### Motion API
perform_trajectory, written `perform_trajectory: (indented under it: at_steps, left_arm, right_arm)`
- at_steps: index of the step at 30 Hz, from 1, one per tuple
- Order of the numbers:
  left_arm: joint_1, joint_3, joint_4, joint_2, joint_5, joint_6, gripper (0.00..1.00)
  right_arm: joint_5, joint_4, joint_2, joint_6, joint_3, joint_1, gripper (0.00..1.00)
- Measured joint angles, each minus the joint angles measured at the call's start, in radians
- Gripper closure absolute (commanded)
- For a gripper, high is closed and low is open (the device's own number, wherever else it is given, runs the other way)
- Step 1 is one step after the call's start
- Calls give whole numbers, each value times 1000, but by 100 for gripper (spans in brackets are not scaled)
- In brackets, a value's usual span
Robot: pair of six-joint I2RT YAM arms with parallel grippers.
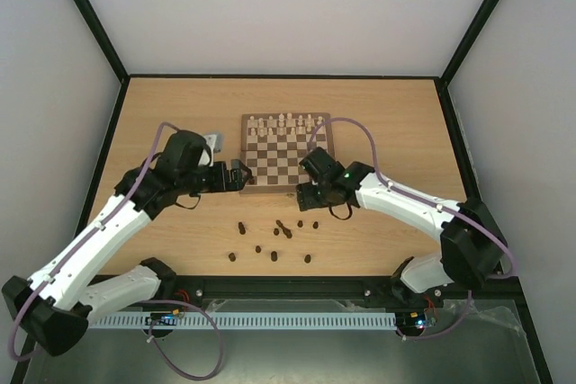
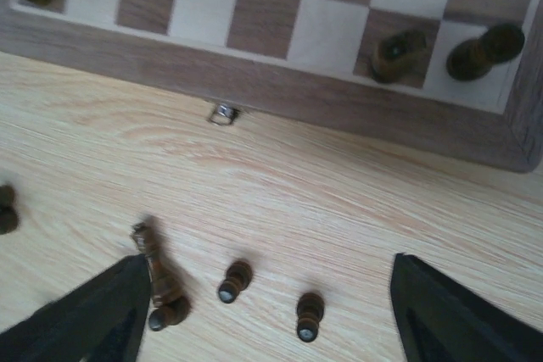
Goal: Set up the chess pieces on the board
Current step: Pick up the chess piece at the center of the board.
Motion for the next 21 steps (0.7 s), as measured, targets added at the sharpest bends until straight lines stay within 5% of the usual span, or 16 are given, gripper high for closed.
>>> perform_trajectory:
  at_steps: [2,10,21]
  left_arm:
    - [0,-33,35,-36,17,-4,1]
    - [0,-131,147,-71,91,3,1]
    - [0,-177,169,-71,126,26,1]
  right_arm:
    - [18,-3,12,34,-26,11,43]
    - [65,-12,69,160,-63,56,60]
    - [76,-39,102,234,-63,125,66]
